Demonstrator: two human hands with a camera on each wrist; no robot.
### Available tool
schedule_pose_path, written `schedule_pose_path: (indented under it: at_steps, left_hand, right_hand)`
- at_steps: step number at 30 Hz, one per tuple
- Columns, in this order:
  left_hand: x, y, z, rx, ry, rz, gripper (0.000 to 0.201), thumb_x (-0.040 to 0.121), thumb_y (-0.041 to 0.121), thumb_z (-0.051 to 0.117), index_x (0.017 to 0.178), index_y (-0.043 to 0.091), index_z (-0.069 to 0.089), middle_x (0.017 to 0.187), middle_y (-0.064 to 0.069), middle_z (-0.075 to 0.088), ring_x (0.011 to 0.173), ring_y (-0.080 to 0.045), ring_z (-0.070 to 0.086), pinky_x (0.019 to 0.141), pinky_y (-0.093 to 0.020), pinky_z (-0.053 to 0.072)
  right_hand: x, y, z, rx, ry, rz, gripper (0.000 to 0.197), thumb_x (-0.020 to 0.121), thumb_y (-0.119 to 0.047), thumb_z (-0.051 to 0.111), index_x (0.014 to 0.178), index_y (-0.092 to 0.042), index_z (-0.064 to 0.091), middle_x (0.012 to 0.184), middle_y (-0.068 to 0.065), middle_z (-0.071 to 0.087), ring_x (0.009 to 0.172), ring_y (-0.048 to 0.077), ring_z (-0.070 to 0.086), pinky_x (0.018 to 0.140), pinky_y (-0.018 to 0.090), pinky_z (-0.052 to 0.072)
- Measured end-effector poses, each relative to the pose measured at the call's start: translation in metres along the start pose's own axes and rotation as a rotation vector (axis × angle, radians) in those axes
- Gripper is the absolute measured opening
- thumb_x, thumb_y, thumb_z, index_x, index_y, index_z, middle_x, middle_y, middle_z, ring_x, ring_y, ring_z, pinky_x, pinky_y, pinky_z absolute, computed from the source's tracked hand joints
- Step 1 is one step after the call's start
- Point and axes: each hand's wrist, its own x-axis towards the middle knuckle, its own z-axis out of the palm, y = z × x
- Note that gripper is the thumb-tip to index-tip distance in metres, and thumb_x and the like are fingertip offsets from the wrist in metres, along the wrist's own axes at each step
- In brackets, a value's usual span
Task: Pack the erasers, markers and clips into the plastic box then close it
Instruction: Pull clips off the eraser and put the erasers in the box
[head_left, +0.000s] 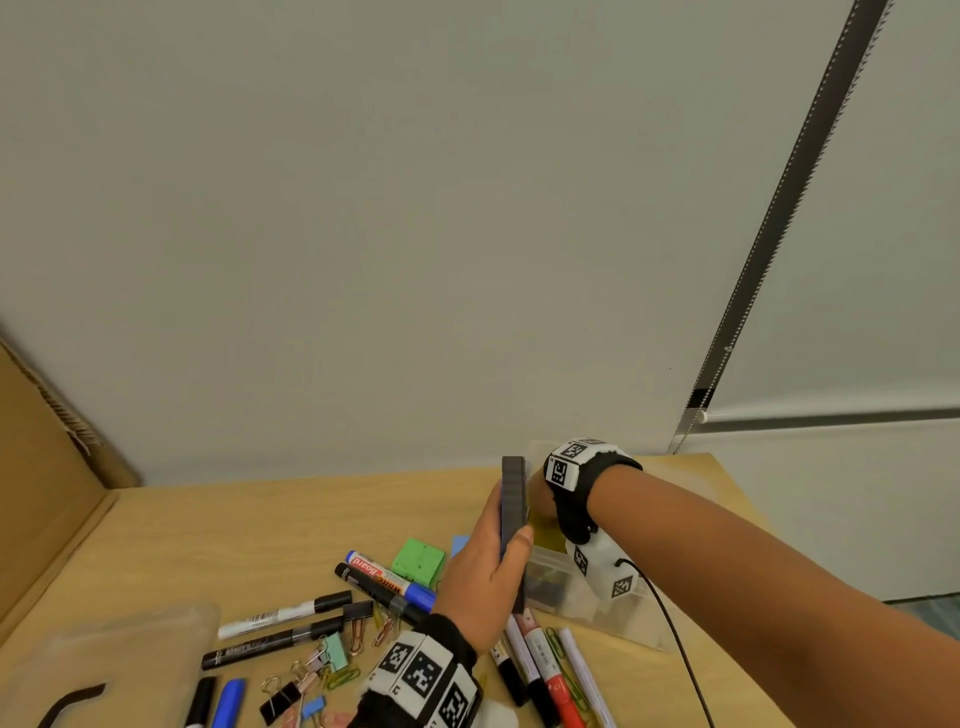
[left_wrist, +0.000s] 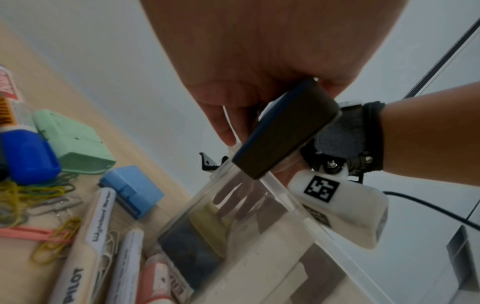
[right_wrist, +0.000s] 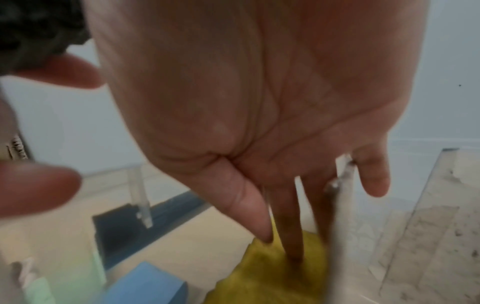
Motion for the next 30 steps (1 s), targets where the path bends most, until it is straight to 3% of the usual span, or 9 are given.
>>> schedule_pose_path:
  at_steps: [3,7,9,11,14,17,21,26,30]
  left_hand:
    - [0.000,0.001,0.002,0.038,0.002,0.010,0.069,0.082,0.066,0.025,0.146,0.043,0.015,0.147,0.018,0.039,0.129,0.001,0.042,0.107,-0.031,0.041]
    - [0.002,0.002,0.002,0.077,-0.001,0.020,0.069,0.082,0.069,0.025,0.146,0.046,0.014,0.146,0.022,0.038,0.128,0.003,0.041,0.106,-0.029,0.041]
    - [0.004,0.005,0.000,0.052,-0.025,0.011,0.068,0.082,0.070,0.029,0.145,0.047,0.017,0.142,0.021,0.042,0.125,0.004,0.044,0.104,-0.029,0.044]
    - [0.008,0.013,-0.002,0.071,-0.048,0.001,0.071,0.083,0.070,0.036,0.146,0.043,0.018,0.141,0.017,0.044,0.122,0.003,0.047,0.103,-0.028,0.044]
    - [0.023,0.035,-0.004,0.303,-0.045,-0.045,0.069,0.091,0.058,0.040,0.149,0.030,0.015,0.137,0.007,0.043,0.115,-0.007,0.049,0.098,-0.025,0.041]
    - [0.048,0.056,0.005,0.667,-0.141,-0.175,0.069,0.093,0.056,0.033,0.149,0.020,0.015,0.132,-0.007,0.042,0.109,-0.021,0.053,0.093,-0.032,0.046]
    - [0.076,0.067,0.029,1.089,-0.205,-0.277,0.065,0.090,0.052,0.034,0.137,0.007,0.034,0.133,-0.012,0.036,0.119,-0.028,0.039,0.094,-0.040,0.044]
    - [0.097,0.061,0.050,1.304,-0.279,-0.276,0.062,0.094,0.046,0.030,0.148,0.018,0.019,0.153,-0.010,0.009,0.134,-0.033,0.024,0.101,-0.042,0.038]
    - [0.107,0.054,0.062,1.391,-0.277,-0.239,0.060,0.097,0.044,0.022,0.150,0.017,0.015,0.153,-0.010,0.012,0.136,-0.033,0.021,0.107,-0.043,0.027]
  right_hand:
    - [0.010,-0.002,0.003,0.128,-0.033,-0.011,0.039,0.082,-0.024,0.068,0.116,-0.006,0.060,0.088,0.011,0.058,0.085,0.023,0.050,0.075,0.036,0.051]
    - [0.160,0.046,0.051,0.166,0.065,-0.190,0.058,0.071,-0.053,0.066,0.126,-0.045,0.050,0.124,-0.006,0.062,0.094,0.020,0.064,0.087,0.041,0.052]
    - [0.127,0.055,0.056,0.426,0.173,-0.151,0.048,0.081,-0.040,0.061,0.128,-0.042,0.050,0.137,-0.008,0.053,0.111,0.022,0.057,0.095,0.039,0.046]
    - [0.011,0.052,0.036,0.646,0.285,-0.131,0.039,0.094,-0.015,0.043,0.133,-0.020,0.050,0.139,0.003,0.049,0.124,0.024,0.048,0.103,0.033,0.038]
    - [-0.035,0.081,0.067,0.855,0.384,-0.056,0.039,0.095,-0.012,0.035,0.130,-0.020,0.050,0.138,0.005,0.049,0.123,0.023,0.048,0.103,0.033,0.038]
    - [-0.031,0.107,0.109,0.871,0.406,0.069,0.039,0.094,-0.018,0.037,0.132,-0.023,0.047,0.143,0.003,0.042,0.128,0.024,0.040,0.107,0.039,0.036]
    - [-0.022,0.111,0.146,0.876,0.477,0.228,0.052,0.097,-0.029,0.036,0.147,-0.019,0.025,0.159,0.005,0.013,0.145,0.032,0.011,0.117,0.044,0.019]
    - [-0.006,0.097,0.171,1.011,0.504,0.241,0.056,0.099,-0.032,0.032,0.150,-0.018,0.012,0.160,0.004,-0.006,0.147,0.033,-0.002,0.120,0.043,0.010]
    - [0.003,0.088,0.183,1.029,0.610,0.237,0.056,0.098,-0.027,0.033,0.150,-0.016,0.013,0.160,0.007,-0.007,0.146,0.033,0.003,0.119,0.043,0.016]
